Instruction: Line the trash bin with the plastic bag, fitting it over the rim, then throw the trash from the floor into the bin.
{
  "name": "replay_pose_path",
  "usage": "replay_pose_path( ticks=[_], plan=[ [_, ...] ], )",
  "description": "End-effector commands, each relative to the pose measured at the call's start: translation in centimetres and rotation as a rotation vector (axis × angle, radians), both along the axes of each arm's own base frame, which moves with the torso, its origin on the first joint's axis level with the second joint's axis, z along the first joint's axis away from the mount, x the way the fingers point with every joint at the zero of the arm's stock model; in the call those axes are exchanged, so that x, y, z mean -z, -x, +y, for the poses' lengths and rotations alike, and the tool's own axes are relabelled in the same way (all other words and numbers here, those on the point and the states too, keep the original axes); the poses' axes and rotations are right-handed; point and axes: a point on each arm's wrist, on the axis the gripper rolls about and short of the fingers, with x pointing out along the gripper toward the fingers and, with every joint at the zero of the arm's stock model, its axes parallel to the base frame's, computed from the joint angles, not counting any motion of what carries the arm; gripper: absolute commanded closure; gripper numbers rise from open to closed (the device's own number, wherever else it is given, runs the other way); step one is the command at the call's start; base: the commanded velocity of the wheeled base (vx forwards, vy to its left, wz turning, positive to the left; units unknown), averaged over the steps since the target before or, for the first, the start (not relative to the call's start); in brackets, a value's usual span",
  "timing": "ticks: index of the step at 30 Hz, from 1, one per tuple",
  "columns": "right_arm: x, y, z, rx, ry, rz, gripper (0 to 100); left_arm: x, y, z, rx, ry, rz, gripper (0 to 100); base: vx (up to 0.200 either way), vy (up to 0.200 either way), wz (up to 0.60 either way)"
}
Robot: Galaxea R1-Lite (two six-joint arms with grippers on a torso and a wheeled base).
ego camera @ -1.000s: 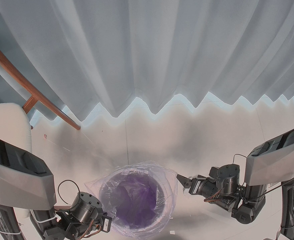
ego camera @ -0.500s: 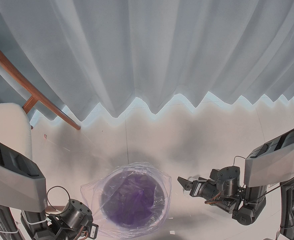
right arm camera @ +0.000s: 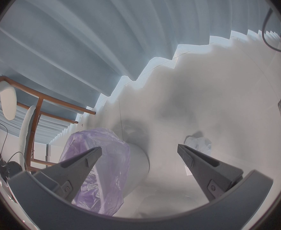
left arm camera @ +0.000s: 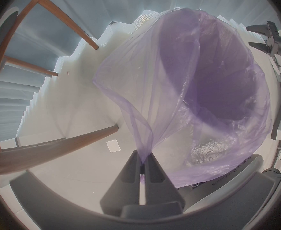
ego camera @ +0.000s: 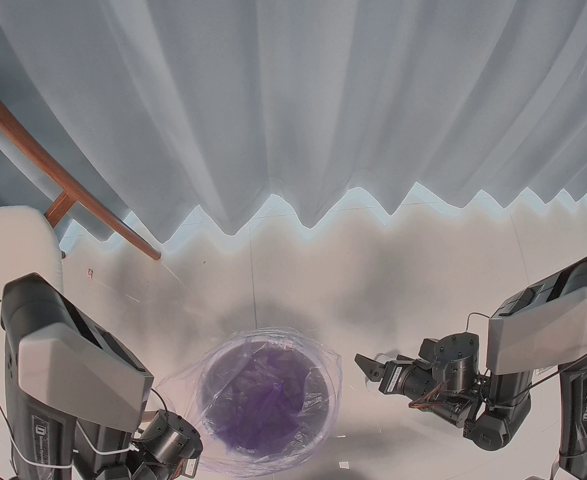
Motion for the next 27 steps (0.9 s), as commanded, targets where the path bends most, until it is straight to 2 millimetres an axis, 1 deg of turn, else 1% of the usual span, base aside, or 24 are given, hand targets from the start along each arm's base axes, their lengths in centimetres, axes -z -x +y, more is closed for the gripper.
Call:
replay_pose_path(
  ticks=[1, 2, 3, 4, 9, 10, 14, 17, 19, 21, 22, 23, 24, 25, 27],
  plan=[
    [0.0, -0.1, 0.1, -0.001, 0.0, -0.003, 0, 1.2, 0.6, 0.5, -0.006, -0.047, 0.057, 100, 0.0, 0.0, 0.0],
    [0.0, -0.1, 0.1, -0.001, 0.0, -0.003, 0, 1.3, 0.6, 0.5, -0.007, -0.053, 0.06, 100, 0.0, 0.0, 0.0],
    [0.0, -0.1, 0.0, -0.001, 0.001, -0.001, 0, 1.5, 0.6, 0.5, -0.007, -0.055, 0.062, 0, 0.0, 0.0, 0.0],
    [0.0, 0.0, 0.1, -0.002, 0.001, -0.001, 0, 1.5, 0.5, 0.5, -0.007, -0.05, 0.056, 0, 0.0, 0.0, 0.0],
    [0.0, 0.0, 0.0, 0.0, 0.0, -0.001, 0, 0.5, -0.3, -0.3, -0.018, 0.041, -0.053, 0, 0.0, 0.0, 0.0],
    [0.1, 0.0, 0.0, 0.002, 0.0, 0.002, 0, -0.5, -0.6, -0.7, -0.014, 0.087, -0.108, 0, 0.0, 0.0, 0.0],
    [0.2, 0.0, 0.0, 0.003, 0.0, 0.007, 0, -3.2, -0.8, -1.0, -0.012, 0.174, -0.21, 0, 0.0, 0.0, 0.0],
    [0.1, 0.0, 0.0, 0.002, 0.0, 0.004, 0, -5.9, -0.7, -1.0, -0.002, 0.254, -0.308, 0, 0.0, 0.0, 0.0],
    [0.1, 0.0, 0.0, 0.002, 0.0, 0.004, 0, -7.9, -0.2, -0.6, 0.004, 0.297, -0.356, 0, 0.0, 0.0, 0.0],
    [0.2, -0.1, -0.1, 0.004, 0.001, 0.005, 0, -9.3, 0.5, -0.1, 0.008, 0.316, -0.373, 0, 0.0, 0.0, 0.0],
    [0.2, -0.1, -0.1, 0.004, 0.0, 0.007, 0, -10.0, 1.2, 0.2, 0.018, 0.323, -0.376, 0, 0.0, 0.0, 0.0],
    [0.3, 0.0, -0.1, 0.004, 0.002, 0.01, 0, -10.6, 1.7, 0.4, 0.027, 0.332, -0.381, 0, 0.0, 0.0, 0.0],
    [0.3, 0.0, -0.1, 0.004, 0.002, 0.011, 0, -10.7, 1.8, 0.5, 0.028, 0.335, -0.382, 0, 0.0, 0.0, 0.0],
    [0.3, 0.0, 0.0, 0.003, 0.002, 0.011, 0, -11.2, 2.5, 0.7, 0.036, 0.348, -0.382, 0, 0.0, 0.0, 0.0],
    [0.5, 0.0, 0.0, 0.003, 0.005, 0.016, 0, -11.7, 3.0, 0.6, 0.022, 0.412, -0.39, 0, 0.0, 0.0, 0.0]
  ],
)
